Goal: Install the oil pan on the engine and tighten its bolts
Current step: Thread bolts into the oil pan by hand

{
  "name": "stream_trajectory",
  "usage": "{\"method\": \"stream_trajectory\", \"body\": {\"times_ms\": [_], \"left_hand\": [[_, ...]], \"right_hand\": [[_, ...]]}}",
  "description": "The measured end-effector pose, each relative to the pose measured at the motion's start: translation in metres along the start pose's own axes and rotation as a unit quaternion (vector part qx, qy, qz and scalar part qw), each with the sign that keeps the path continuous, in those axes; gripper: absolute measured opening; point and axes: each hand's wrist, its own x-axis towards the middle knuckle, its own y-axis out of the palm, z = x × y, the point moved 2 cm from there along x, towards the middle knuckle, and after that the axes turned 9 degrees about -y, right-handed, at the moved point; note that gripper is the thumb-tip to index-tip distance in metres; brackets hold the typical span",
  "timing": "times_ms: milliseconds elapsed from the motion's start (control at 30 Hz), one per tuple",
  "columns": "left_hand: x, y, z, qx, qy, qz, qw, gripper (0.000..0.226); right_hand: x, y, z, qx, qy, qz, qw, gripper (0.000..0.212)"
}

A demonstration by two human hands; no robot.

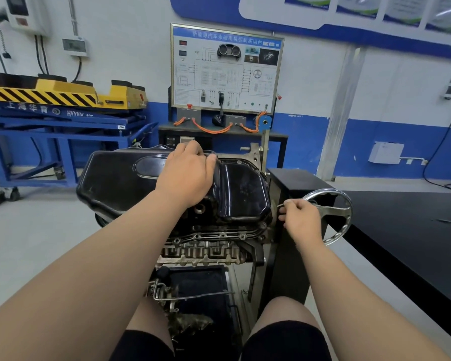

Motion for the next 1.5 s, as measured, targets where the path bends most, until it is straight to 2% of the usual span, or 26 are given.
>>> {"method": "stream_trajectory", "body": {"times_ms": [300, 433, 600, 800, 1200, 1500], "left_hand": [[0.005, -0.001, -0.001, 0.029, 0.001, -0.014, 0.999, 0.054], [0.008, -0.001, -0.001, 0.039, 0.0, -0.012, 0.999, 0.055], [0.007, -0.003, 0.001, 0.029, 0.01, -0.017, 0.999, 0.051], [0.0, -0.003, 0.004, 0.029, 0.01, -0.005, 1.0, 0.055], [-0.006, -0.002, 0.008, -0.003, 0.027, 0.013, 1.0, 0.051], [-0.004, 0.0, 0.008, -0.004, 0.011, 0.001, 1.0, 0.053]], "right_hand": [[-0.009, -0.011, -0.033, 0.063, 0.129, 0.002, 0.99, 0.015], [-0.015, -0.007, -0.038, 0.095, 0.147, 0.012, 0.985, 0.017], [-0.006, 0.011, 0.003, 0.201, 0.136, 0.046, 0.969, 0.017], [0.001, 0.013, 0.029, 0.172, 0.156, 0.103, 0.967, 0.022], [-0.003, 0.009, 0.03, 0.049, 0.106, 0.155, 0.981, 0.023], [-0.007, 0.01, 0.035, 0.143, 0.134, 0.118, 0.973, 0.02]]}}
